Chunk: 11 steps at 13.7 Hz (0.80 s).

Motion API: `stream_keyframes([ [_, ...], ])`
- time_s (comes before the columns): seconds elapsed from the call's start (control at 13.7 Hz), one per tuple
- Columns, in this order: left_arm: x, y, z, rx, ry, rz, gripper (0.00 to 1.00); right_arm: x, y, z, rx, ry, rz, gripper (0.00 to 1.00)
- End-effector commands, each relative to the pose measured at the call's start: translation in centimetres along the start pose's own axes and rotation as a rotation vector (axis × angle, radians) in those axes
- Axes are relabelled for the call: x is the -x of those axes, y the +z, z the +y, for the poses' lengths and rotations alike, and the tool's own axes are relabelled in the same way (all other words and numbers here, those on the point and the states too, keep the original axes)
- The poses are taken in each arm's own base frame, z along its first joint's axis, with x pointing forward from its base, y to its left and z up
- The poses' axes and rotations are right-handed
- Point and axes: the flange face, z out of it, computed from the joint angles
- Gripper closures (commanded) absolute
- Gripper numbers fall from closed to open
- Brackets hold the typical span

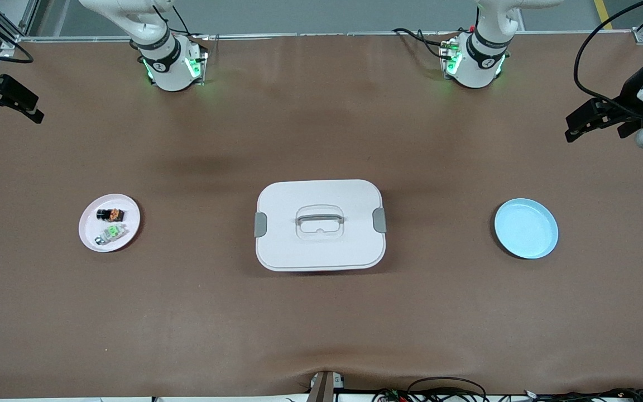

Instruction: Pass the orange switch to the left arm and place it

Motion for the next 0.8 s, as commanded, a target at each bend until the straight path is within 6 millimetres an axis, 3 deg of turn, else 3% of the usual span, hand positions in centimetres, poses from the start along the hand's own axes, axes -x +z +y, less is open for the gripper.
stream_keyframes([
  [0.0,0.2,-1.0,-0.2,0.012,0.010,0.001,0.00,-0.2,-0.4,0.2,-0.010,0.006,-0.005,0.00],
  [0.22,0.4,-1.9,-0.8,0.014,-0.001,0.003,0.00,-0.2,-0.5,0.2,-0.010,0.006,-0.003,0.00],
  [0.44,0.2,-1.2,-0.9,0.009,-0.011,-0.025,0.00,-0.3,-0.4,0.2,-0.010,0.006,-0.006,0.00],
  [0.73,0.4,-0.8,-0.9,0.000,-0.018,-0.040,0.00,-0.9,1.8,0.4,-0.006,-0.004,-0.058,0.00],
])
